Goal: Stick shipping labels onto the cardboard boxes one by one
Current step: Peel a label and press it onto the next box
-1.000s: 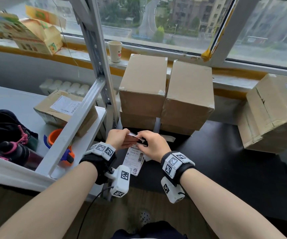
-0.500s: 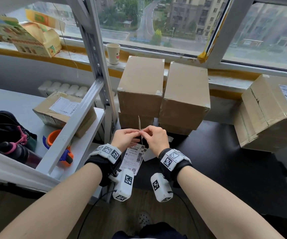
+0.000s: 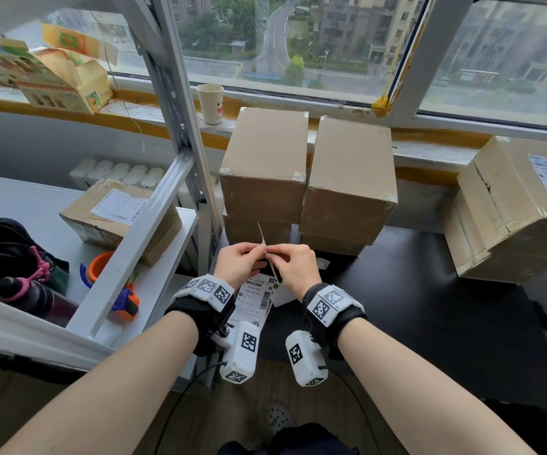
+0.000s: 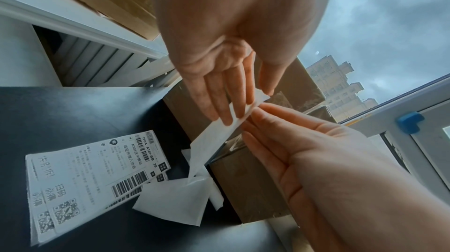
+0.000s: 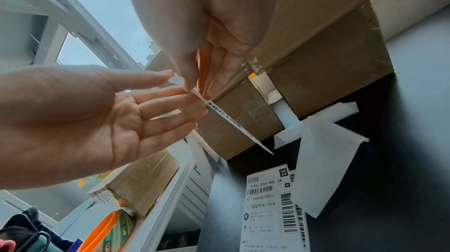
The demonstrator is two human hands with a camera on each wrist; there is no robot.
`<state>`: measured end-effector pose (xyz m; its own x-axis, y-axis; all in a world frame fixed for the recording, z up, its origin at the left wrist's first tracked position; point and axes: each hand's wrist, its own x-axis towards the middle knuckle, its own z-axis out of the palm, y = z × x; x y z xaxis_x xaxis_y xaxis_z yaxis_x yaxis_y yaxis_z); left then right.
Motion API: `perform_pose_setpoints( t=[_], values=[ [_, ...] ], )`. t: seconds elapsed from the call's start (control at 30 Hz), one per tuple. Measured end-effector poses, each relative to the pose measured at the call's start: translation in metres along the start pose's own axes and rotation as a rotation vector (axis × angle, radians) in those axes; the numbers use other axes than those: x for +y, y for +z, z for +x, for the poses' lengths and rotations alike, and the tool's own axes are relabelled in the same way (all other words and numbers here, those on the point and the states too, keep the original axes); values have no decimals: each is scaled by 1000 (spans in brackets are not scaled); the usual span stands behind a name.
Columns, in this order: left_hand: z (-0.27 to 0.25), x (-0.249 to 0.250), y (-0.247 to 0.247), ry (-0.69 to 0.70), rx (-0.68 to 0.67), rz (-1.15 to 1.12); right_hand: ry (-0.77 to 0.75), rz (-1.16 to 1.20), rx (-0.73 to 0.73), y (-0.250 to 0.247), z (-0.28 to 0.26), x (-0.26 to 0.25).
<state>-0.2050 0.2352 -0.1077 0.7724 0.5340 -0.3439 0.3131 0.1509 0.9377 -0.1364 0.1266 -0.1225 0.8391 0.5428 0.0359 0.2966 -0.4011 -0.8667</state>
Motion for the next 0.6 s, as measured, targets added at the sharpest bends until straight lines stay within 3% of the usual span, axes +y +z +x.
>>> perform_pose_setpoints(
  t=[0.6],
  values=[
    [1, -10, -2, 38, 49, 144, 172, 233, 24, -1, -7, 15]
  ],
)
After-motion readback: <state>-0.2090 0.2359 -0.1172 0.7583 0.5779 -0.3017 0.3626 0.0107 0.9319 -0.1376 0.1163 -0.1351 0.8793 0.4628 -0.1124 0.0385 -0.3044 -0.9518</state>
